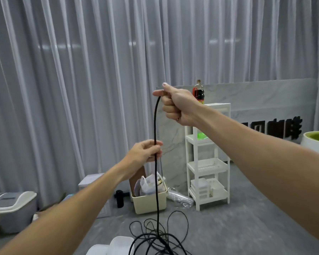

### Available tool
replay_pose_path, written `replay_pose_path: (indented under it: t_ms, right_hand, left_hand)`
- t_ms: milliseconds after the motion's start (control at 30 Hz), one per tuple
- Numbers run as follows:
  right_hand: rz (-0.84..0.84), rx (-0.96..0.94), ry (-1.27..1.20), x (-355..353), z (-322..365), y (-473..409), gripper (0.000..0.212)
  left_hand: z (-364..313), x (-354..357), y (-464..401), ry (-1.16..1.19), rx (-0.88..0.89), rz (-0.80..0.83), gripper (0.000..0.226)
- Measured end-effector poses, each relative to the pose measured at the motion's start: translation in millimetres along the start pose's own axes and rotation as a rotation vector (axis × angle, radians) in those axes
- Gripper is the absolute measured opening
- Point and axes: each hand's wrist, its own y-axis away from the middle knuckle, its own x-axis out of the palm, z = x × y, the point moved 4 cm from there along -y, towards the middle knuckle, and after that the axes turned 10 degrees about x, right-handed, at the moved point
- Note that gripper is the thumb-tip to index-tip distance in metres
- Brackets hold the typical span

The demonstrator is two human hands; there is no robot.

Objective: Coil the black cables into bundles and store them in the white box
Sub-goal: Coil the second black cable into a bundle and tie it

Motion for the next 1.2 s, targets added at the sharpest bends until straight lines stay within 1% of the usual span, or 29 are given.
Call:
replay_pose_path:
  t_ms: [100, 200, 400, 533, 600, 667, 767, 833, 900, 933, 1033, 1100, 1133, 1200]
  right_hand:
    - [0.003, -0.025, 0.010, -2, 2, 0, 0.039]
    - [0.003, -0.038, 0.031, -3, 0, -1, 0.039]
    - [-0.067, -0.035, 0.171, -9, -17, -2, 0.032]
    - [-0.184, -0.011, 0.419, -15, -45, -6, 0.029]
    - [-0.210, 0.048, 0.572, -21, -71, -4, 0.025]
    - [-0.141, 0.145, 0.709, -23, -101, 1, 0.022]
    - [-0.011, 0.278, 0.807, -18, -142, 5, 0.029]
    - [0.014, 0.308, 0.799, -12, -157, 5, 0.026]
    - [0.016, 0.297, 0.758, -5, -163, 4, 0.015]
    - [0.003, 0.284, 0.727, -3, -163, 2, 0.015]
    - [-0.076, 0.247, 0.629, 1, -159, -3, 0.024]
    - [-0.105, 0.211, 0.563, 2, -155, -5, 0.025]
    - [-0.111, 0.196, 0.511, 3, -152, -6, 0.023]
    - [-0.120, 0.174, 0.398, 2, -145, -7, 0.022]
  left_hand:
    - [25, 4, 22, -0.058, -0.119, 0.094, 0.021]
    - [39, 12, 35, -0.063, -0.180, 0.099, 0.026]
    - [36, 15, 33, -0.022, -0.137, -0.030, 0.018]
    - [26, 5, 23, -0.004, -0.069, -0.169, 0.017]
    - [19, -4, 16, 0.043, -0.050, -0.240, 0.016]
    - [11, -13, 9, 0.091, -0.039, -0.307, 0.016]
    - [-4, -22, -1, 0.108, -0.012, -0.358, 0.016]
    - [-13, -24, -7, 0.105, 0.002, -0.361, 0.016]
    - [-21, -24, -11, 0.110, 0.020, -0.359, 0.017]
    - [-25, -24, -13, 0.114, 0.031, -0.361, 0.017]
    - [-33, -29, -14, 0.146, 0.055, -0.362, 0.015]
    - [-32, -33, -9, 0.137, 0.041, -0.335, 0.020]
    - [-28, -35, -4, 0.073, 0.021, -0.306, 0.024]
    - [-13, -37, 13, -0.186, -0.019, -0.182, 0.028]
